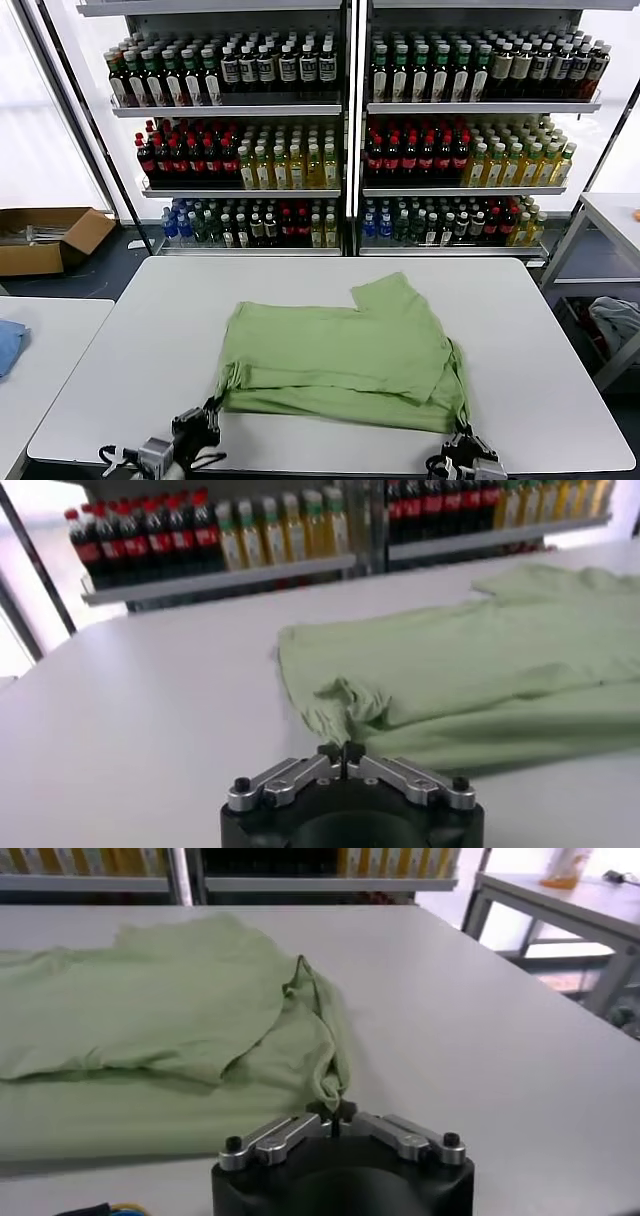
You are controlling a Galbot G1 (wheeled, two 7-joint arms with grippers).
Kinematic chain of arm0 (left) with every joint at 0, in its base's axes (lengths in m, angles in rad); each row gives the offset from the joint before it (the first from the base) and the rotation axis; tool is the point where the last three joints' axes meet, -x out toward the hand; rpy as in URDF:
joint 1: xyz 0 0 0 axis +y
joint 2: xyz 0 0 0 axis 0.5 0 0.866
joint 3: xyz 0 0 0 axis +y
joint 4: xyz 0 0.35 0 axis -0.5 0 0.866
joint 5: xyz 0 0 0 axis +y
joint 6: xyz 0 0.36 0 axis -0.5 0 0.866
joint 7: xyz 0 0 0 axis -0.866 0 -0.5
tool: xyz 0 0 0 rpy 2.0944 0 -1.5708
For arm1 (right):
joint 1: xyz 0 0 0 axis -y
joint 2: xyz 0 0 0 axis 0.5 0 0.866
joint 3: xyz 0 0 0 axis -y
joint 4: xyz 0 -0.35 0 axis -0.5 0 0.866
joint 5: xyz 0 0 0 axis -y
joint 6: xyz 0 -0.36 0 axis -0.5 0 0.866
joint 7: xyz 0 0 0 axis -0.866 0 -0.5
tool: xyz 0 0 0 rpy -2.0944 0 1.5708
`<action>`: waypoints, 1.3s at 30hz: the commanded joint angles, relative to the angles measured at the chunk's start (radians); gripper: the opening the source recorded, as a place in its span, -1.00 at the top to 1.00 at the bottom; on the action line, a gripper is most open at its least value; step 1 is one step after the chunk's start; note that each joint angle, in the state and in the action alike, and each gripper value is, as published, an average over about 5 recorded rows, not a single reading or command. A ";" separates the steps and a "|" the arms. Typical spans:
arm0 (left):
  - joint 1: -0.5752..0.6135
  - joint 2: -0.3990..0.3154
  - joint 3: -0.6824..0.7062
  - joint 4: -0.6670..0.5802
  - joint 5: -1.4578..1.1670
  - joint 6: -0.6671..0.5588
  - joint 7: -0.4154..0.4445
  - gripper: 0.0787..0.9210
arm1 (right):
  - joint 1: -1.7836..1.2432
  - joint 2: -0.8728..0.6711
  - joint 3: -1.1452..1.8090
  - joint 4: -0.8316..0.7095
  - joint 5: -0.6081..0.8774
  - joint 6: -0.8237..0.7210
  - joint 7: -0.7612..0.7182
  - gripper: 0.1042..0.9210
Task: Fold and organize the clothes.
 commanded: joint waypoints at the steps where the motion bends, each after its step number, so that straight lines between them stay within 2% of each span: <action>1: 0.217 0.011 -0.015 -0.106 0.026 -0.003 -0.007 0.85 | -0.132 0.004 0.014 0.095 -0.033 -0.001 0.024 0.60; 6: 0.175 0.001 -0.017 -0.154 0.006 -0.026 -0.026 0.50 | -0.123 0.014 0.072 0.194 -0.033 0.050 -0.014 0.23; 11: 0.092 -0.059 -0.013 -0.204 -0.006 -0.090 -0.037 0.17 | -0.065 0.039 0.128 0.237 -0.019 0.098 -0.045 -0.10; 16: -0.023 -0.097 -0.015 -0.211 -0.089 -0.117 -0.049 -0.18 | 0.105 0.033 0.197 0.145 0.061 0.110 -0.099 -0.44; 19: -0.124 -0.091 -0.019 -0.174 -0.136 -0.107 -0.044 -0.39 | 0.262 -0.015 0.217 0.029 0.132 0.093 -0.209 -0.62; 21: -0.208 -0.072 -0.016 -0.119 -0.159 -0.095 -0.030 -0.53 | 0.392 -0.057 0.202 -0.061 0.168 0.054 -0.299 -0.71; 25: -0.391 -0.012 0.021 0.046 -0.179 -0.081 0.017 -0.73 | 0.615 -0.129 0.111 -0.261 0.199 0.011 -0.398 -0.76; 30: -0.605 0.025 0.108 0.285 -0.193 -0.071 0.043 -0.76 | 0.891 -0.210 -0.096 -0.520 0.208 0.128 -0.482 -0.76; 34: -0.759 0.029 0.179 0.451 -0.200 -0.057 0.060 -0.77 | 1.033 -0.212 -0.203 -0.676 0.246 0.068 -0.515 -0.76; 39: -0.877 0.031 0.235 0.603 -0.215 -0.001 0.077 -0.77 | 1.139 -0.143 -0.267 -0.823 0.275 0.009 -0.513 -0.76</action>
